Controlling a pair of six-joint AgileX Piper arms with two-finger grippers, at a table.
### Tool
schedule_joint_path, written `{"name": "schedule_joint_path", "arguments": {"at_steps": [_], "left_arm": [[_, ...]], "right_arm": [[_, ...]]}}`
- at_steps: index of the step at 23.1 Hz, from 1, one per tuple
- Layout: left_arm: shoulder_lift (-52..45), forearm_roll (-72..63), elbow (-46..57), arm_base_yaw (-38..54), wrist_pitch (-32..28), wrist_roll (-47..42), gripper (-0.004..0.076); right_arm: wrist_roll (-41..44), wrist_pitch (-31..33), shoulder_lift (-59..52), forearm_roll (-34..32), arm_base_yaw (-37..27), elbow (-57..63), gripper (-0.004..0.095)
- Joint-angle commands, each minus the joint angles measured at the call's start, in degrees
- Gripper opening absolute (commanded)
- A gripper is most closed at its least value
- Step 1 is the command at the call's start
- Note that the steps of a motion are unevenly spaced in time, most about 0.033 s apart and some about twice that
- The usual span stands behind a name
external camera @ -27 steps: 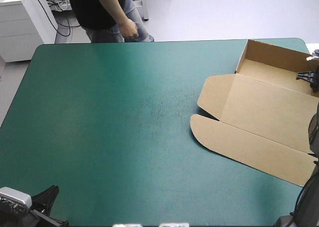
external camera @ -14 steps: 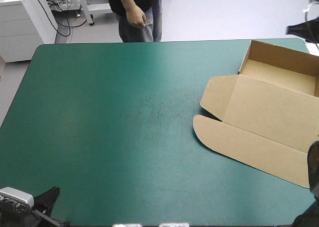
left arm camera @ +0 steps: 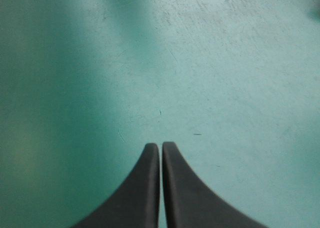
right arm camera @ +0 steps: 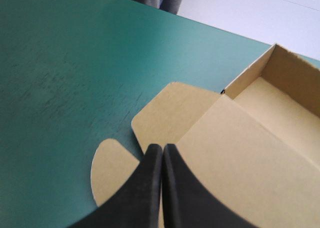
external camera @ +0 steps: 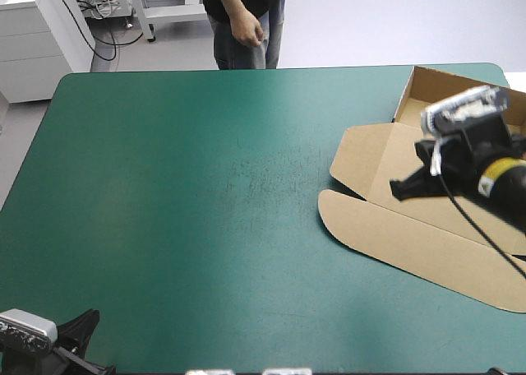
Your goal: Fold the box
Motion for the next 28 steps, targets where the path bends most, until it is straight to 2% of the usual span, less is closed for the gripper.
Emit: {"name": "schedule_joint_path", "arguments": {"at_steps": [1, 4, 6, 11, 15, 28], "left_arm": [[-0.6, -0.4, -1.2, -0.2, -3.8, 0.0, -0.0008], [-0.6, -0.4, -1.2, -0.2, -3.8, 0.0, -0.0008], [-0.6, -0.4, -1.2, -0.2, -3.8, 0.0, -0.0008], [-0.6, -0.4, -1.2, -0.2, -3.8, 0.0, -0.0008], [-0.6, -0.4, -1.2, -0.2, -3.8, 0.0, -0.0008], [-0.6, -0.4, -1.2, -0.2, -3.8, 0.0, -0.0008]], "right_arm": [[3.4, -8.3, -10.8, -2.2, 1.1, 11.8, -0.0019], [5.5, -14.6, -24.6, -1.7, 1.1, 30.0, -0.0020], [7.7, -15.8, -31.3, -1.6, 1.1, 39.2, -0.0019], [8.0, -20.9, -40.0, -1.1, 1.1, 52.7, -0.0020], [8.0, -24.8, -41.6, -0.1, 1.1, 55.6, -0.0020], [8.0, -25.1, -41.6, 1.2, 1.1, 55.8, -0.0022]]}}
